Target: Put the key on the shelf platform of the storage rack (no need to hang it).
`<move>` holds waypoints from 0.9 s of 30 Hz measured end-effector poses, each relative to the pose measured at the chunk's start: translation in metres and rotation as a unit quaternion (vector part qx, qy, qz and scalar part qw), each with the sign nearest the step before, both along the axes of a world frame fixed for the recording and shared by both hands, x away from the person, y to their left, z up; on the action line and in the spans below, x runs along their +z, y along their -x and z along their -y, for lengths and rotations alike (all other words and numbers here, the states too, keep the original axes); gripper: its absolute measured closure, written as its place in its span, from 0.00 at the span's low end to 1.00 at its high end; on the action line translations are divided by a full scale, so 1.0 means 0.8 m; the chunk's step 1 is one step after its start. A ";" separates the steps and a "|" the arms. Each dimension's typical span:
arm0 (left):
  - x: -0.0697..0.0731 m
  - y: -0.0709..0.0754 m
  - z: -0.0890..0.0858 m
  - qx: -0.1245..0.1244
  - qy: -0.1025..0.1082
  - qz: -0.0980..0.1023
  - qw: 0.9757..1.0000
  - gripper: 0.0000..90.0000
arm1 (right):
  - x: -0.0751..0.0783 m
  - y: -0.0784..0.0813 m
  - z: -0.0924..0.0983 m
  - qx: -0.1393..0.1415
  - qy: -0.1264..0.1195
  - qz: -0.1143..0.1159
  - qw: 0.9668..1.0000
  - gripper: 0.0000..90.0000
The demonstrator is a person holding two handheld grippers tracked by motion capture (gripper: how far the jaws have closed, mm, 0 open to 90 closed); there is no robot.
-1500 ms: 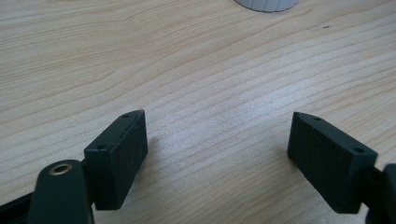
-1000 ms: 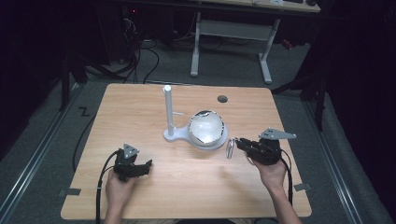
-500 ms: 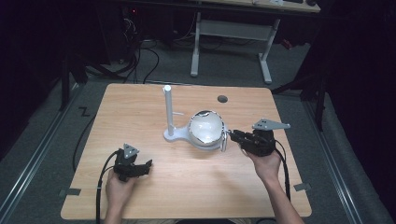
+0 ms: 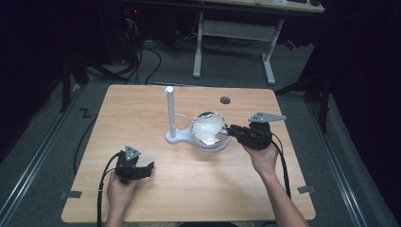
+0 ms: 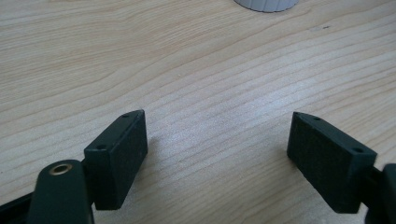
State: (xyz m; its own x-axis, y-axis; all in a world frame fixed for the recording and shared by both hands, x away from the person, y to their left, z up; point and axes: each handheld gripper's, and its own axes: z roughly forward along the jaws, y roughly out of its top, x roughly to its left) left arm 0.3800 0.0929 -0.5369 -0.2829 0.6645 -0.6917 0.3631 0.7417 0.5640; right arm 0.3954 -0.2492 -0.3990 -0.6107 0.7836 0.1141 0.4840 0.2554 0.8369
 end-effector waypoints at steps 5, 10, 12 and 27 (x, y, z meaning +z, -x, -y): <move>0.000 0.000 0.000 -0.001 0.001 0.000 1.000 0.23 | 0.002 -0.008 -0.007 0.004 0.006 0.001 1.000 0.85; 0.000 0.000 0.000 0.000 0.001 0.000 1.000 0.23 | 0.004 -0.016 -0.013 0.005 0.008 0.001 1.000 0.85; 0.000 0.000 0.000 0.000 0.001 0.000 1.000 0.23 | 0.006 -0.020 -0.016 0.003 0.007 0.000 1.000 0.85; 0.000 0.000 0.000 0.000 0.001 0.000 1.000 0.23 | -0.014 -0.047 -0.031 -0.009 0.028 -0.024 0.999 0.84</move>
